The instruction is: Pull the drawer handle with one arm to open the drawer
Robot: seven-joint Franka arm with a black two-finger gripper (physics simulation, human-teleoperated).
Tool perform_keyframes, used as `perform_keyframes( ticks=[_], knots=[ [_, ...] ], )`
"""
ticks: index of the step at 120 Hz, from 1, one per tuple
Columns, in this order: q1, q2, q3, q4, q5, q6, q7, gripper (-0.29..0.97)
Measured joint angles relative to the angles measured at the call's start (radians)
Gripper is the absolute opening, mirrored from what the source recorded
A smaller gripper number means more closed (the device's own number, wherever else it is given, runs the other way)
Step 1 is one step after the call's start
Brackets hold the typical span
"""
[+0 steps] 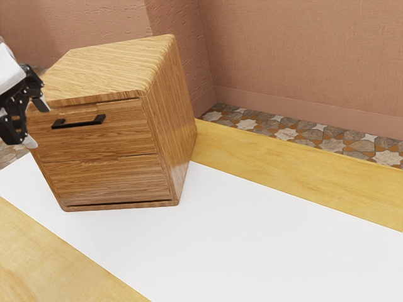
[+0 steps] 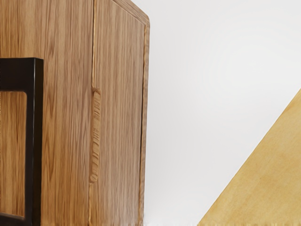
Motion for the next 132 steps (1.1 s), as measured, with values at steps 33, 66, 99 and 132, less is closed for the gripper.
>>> perform_keyframes(
  ticks=[33,66,99,132],
  knots=[
    [-0.001,0.022,-0.019,-0.035,0.047,0.063,0.074,0.68],
    [-0.001,0.021,-0.031,-0.037,0.088,0.103,0.061,0.68],
    [-0.001,0.071,-0.024,-0.050,0.091,0.156,-0.006,0.68],
    [-0.002,0.093,-0.010,-0.101,0.088,0.239,-0.052,0.68]
  ],
)
